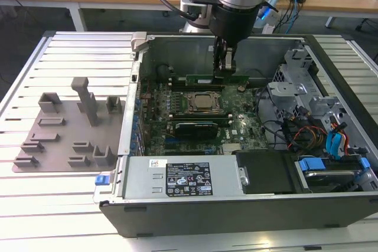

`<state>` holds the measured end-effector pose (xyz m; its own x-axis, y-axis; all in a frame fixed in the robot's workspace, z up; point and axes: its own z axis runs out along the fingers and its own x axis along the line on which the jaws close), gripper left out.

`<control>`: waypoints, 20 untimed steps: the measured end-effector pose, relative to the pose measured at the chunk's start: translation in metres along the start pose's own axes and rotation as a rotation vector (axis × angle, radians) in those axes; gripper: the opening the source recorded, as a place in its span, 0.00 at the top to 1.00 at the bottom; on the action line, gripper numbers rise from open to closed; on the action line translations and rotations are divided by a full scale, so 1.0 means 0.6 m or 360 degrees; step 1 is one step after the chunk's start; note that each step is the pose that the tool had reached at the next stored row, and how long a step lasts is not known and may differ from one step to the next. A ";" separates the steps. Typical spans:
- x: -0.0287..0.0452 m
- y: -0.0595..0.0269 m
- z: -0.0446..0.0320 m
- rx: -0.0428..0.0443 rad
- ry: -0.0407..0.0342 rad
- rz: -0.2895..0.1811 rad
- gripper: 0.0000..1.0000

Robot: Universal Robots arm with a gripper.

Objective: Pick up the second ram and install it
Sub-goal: 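Pick up the second ram and move it above second insertion slot, then insert the second ram into the second slot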

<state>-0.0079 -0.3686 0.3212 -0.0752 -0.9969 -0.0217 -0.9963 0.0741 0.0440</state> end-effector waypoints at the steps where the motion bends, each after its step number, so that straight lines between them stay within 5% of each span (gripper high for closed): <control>1: 0.000 0.000 0.000 0.0000 0.0000 0.0000 0.86; 13: 0.000 0.000 0.003 0.0000 -0.0001 0.0000 0.86; 20: 0.001 -0.001 0.027 0.0000 0.0000 0.0000 0.86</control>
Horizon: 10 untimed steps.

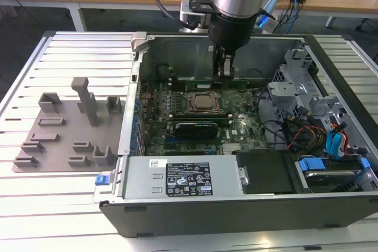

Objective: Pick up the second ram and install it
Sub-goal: 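Insert the second ram into the second slot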

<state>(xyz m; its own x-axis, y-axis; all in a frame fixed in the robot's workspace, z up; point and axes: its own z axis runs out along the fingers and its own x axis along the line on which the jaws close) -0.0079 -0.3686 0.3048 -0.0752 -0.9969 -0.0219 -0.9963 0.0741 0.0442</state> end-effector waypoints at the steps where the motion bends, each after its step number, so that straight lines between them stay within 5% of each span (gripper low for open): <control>1: 0.000 0.000 0.002 0.0000 0.0000 0.0000 0.86; 10: 0.000 -0.001 0.021 0.0000 0.0000 0.0000 0.86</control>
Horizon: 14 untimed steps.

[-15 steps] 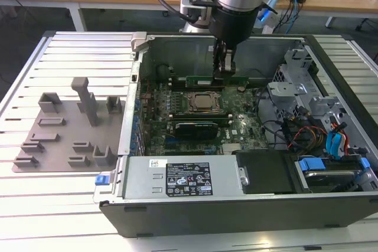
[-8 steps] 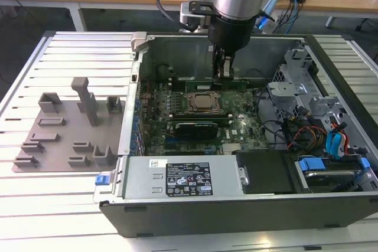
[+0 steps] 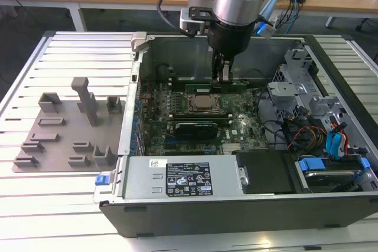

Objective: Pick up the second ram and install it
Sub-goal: 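Insert the second ram into the second slot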

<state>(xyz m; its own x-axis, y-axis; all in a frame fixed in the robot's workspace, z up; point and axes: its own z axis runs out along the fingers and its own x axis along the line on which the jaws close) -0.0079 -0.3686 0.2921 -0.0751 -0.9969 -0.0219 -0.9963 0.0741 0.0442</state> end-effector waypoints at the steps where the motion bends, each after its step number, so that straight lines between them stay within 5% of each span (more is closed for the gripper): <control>1: 0.000 0.000 0.003 0.0000 0.0000 0.0000 0.86; 14: 0.001 -0.002 0.051 0.0000 0.0000 0.0000 0.86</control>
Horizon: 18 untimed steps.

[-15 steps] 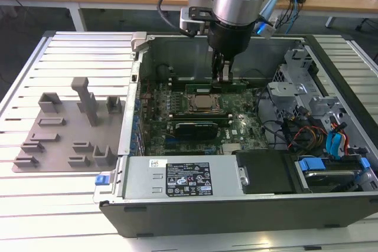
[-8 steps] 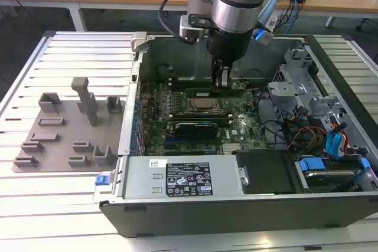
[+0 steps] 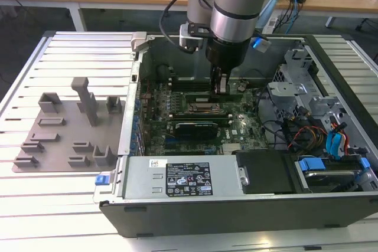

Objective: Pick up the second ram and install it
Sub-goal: 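Insert the second ram into the second slot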

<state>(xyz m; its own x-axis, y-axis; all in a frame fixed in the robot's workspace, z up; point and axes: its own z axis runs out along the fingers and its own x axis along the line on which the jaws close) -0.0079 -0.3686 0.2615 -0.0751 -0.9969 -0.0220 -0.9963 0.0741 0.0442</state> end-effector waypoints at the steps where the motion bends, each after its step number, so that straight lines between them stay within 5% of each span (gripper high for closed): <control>1: 0.000 0.000 0.003 0.0000 0.0000 0.0000 0.86; 8: 0.000 0.001 0.017 0.0000 0.0000 0.0001 0.86; 13: 0.006 0.024 0.026 0.0000 0.0001 0.0000 0.86; 18: 0.015 0.029 0.039 0.0002 0.0021 0.0016 0.86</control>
<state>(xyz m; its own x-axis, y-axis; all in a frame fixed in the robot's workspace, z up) -0.0271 -0.3755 0.2389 -0.0844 -0.9964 -0.0086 -0.9955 0.0840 0.0433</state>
